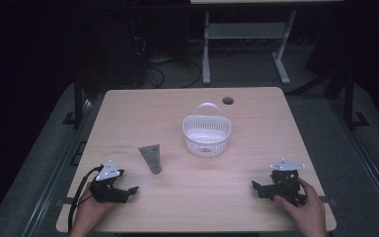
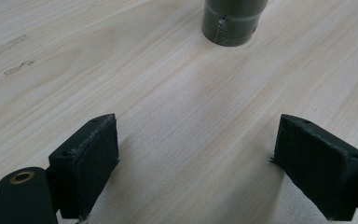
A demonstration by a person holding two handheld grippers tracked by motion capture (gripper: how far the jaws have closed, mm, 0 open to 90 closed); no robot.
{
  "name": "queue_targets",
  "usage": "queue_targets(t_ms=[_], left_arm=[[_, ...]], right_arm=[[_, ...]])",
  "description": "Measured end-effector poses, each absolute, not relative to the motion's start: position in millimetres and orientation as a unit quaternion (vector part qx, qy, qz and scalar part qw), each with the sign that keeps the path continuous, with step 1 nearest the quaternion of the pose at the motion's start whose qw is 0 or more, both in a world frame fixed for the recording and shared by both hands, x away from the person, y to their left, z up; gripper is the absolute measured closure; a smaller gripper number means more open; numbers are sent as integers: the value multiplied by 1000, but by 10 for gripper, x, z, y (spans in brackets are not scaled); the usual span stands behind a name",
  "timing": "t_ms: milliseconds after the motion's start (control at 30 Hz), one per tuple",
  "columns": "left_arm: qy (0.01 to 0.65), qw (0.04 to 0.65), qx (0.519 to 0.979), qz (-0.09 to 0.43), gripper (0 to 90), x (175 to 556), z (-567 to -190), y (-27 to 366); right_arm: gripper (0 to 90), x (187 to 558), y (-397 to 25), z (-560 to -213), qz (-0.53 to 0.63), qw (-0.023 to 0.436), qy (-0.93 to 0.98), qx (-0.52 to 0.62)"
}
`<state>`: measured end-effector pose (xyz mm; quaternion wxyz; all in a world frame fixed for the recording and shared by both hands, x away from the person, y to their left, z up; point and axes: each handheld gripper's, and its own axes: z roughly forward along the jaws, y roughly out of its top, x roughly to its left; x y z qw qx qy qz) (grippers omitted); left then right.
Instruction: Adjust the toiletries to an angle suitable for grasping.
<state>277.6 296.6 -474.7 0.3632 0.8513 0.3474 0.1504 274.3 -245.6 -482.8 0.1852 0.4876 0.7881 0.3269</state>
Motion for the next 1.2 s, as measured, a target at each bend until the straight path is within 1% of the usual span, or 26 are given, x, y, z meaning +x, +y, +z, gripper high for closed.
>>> queue_targets(t_ms=[233, 300, 367, 467, 500, 633, 667, 733, 767, 800, 833, 867, 900, 933, 1000, 1033, 1067, 1200], left_arm=[[346, 364, 851, 153, 139, 2770, -4744, 2968], [348, 361, 852, 151, 156, 2766, -4733, 2962], [348, 357, 854, 149, 213, 2751, -4711, 2953], [347, 355, 856, 146, 270, 2743, -4697, 2943], [346, 355, 857, 144, 270, 2738, -4689, 2942], [346, 348, 861, 132, 397, 2729, -4645, 2939], [345, 351, 862, 120, 469, 2729, -4630, 2944], [346, 351, 863, 114, 537, 2728, -4621, 2948], [346, 350, 863, 110, 537, 2730, -4611, 2951], [346, 351, 864, 103, 612, 2736, -4587, 2959], [346, 351, 864, 103, 648, 2736, -4587, 2959], [347, 354, 863, 99, 648, 2737, -4575, 2961], [346, 354, 864, 95, 685, 2736, -4559, 2966], [346, 357, 863, 95, 765, 2730, -4528, 2966], [346, 358, 862, 92, 842, 2729, -4510, 2968], [346, 359, 862, 88, 842, 2728, -4494, 2969], [348, 356, 863, 84, 893, 2732, -4466, 2968], [351, 352, 864, 76, 894, 2727, -4444, 2963]], right_arm=[[0, 2743, -2457, -4827, 327, 185, 788, 487], [0, 2743, -2457, -4827, 327, 185, 788, 488], [0, 2743, -2457, -4828, 327, 185, 788, 487], [0, 2743, -2456, -4828, 327, 185, 788, 487], [0, 2743, -2456, -4827, 327, 185, 788, 488], [0, 2743, -2456, -4827, 327, 185, 788, 488], [0, 2743, -2457, -4827, 327, 185, 788, 487], [0, 2743, -2457, -4827, 327, 185, 788, 488], [0, 2743, -2457, -4827, 327, 185, 788, 488], [0, 2743, -2457, -4827, 327, 185, 788, 488], [0, 2743, -2457, -4827, 327, 185, 788, 488], [0, 2743, -2457, -4827, 327, 185, 788, 487], [0, 2743, -2457, -4827, 327, 185, 788, 488], [0, 2743, -2457, -4827, 327, 185, 788, 488], [0, 2743, -2456, -4827, 327, 185, 788, 488], [0, 2743, -2457, -4827, 327, 185, 788, 487], [0, 2743, -2457, -4827, 327, 185, 788, 488], [0, 2743, -2456, -4827, 327, 185, 788, 488]])
